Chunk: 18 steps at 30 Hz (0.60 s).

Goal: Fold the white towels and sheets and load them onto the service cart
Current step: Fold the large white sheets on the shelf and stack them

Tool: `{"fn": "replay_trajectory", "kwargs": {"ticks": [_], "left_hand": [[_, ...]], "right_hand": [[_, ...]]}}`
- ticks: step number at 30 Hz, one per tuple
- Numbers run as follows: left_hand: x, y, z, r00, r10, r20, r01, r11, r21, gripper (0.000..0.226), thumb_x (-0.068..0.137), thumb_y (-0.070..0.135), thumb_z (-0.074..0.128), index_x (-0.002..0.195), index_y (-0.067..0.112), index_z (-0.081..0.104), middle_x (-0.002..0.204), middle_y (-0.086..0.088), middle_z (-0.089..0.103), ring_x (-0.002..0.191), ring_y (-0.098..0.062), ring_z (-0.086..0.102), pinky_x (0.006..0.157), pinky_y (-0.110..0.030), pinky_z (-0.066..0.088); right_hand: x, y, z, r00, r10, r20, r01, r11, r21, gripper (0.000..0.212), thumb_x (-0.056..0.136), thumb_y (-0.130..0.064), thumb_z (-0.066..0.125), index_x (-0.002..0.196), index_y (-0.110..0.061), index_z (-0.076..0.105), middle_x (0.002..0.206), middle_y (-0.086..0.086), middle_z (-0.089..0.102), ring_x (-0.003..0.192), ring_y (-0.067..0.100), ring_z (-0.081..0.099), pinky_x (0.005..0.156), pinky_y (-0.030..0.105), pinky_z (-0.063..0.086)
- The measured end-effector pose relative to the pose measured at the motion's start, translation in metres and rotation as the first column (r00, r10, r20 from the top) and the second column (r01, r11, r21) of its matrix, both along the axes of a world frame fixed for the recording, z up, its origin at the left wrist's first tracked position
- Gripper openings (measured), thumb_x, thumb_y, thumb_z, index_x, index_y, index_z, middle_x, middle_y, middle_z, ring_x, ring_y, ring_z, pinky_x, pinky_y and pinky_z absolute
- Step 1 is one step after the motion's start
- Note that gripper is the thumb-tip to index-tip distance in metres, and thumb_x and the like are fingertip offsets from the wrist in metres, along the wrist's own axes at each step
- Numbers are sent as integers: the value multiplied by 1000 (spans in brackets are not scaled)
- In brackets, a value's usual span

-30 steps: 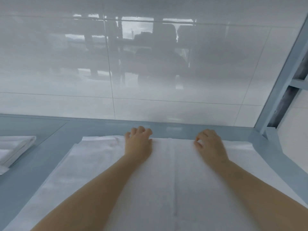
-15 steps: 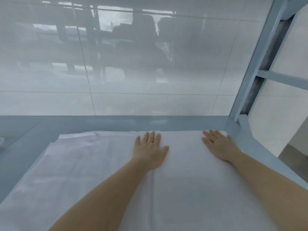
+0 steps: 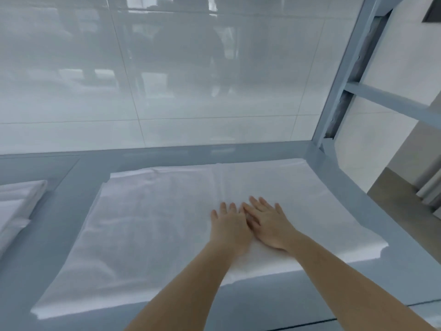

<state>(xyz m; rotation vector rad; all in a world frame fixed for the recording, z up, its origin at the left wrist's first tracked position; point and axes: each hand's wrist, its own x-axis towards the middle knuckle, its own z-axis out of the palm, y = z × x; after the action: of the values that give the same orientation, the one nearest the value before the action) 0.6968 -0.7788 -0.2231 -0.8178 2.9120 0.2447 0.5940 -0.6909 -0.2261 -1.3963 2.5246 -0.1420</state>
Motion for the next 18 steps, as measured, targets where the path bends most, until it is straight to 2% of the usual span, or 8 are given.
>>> {"fn": "replay_trajectory", "kwargs": {"ticks": [7, 9, 12, 15, 18], "left_hand": [[43, 42, 5, 998, 22, 62, -23, 1000, 2, 58, 101, 24, 27, 154, 16, 5, 162, -9, 5, 148, -34, 2, 118, -52, 7], [51, 52, 0, 999, 26, 47, -26, 1000, -1, 60, 101, 27, 26, 154, 15, 0, 162, -8, -1, 148, -33, -4, 118, -52, 3], [65, 63, -14, 998, 48, -45, -49, 998, -26, 58, 101, 36, 12, 153, 19, -8, 161, -2, -12, 147, -25, -16, 117, -50, -8], [70, 66, -22, 990, 84, -109, -88, 996, -33, 57, 99, 44, 4, 152, 27, -10, 161, 3, -13, 147, -20, -17, 117, -50, -10], [71, 62, -24, 989, 114, -94, -118, 992, -41, 63, 94, 55, 3, 152, 33, -10, 161, 3, -14, 147, -20, -15, 115, -53, -11]], "right_hand": [[49, 41, 12, 999, 4, 47, -8, 996, 84, 54, 102, -46, 20, 153, -36, 5, 161, -6, -5, 148, 16, -7, 118, 44, -4], [61, 50, 10, 1000, -26, 13, 24, 996, 85, 53, 102, -46, 16, 152, -36, 1, 161, -7, -7, 148, 15, -9, 119, 44, -5], [78, 59, 1, 994, -55, -90, 58, 998, 37, 52, 101, -48, 8, 151, -38, -4, 160, -10, -10, 147, 14, -12, 119, 44, -7], [70, 69, -5, 989, -91, -119, 92, 996, 4, 52, 99, -53, 6, 149, -46, -5, 159, -14, -11, 147, 12, -12, 118, 47, -8], [34, 97, -7, 968, -196, -155, 203, 979, 30, 53, 97, -55, 7, 147, -49, -9, 159, -15, -12, 147, 12, -12, 118, 47, -7]]}}
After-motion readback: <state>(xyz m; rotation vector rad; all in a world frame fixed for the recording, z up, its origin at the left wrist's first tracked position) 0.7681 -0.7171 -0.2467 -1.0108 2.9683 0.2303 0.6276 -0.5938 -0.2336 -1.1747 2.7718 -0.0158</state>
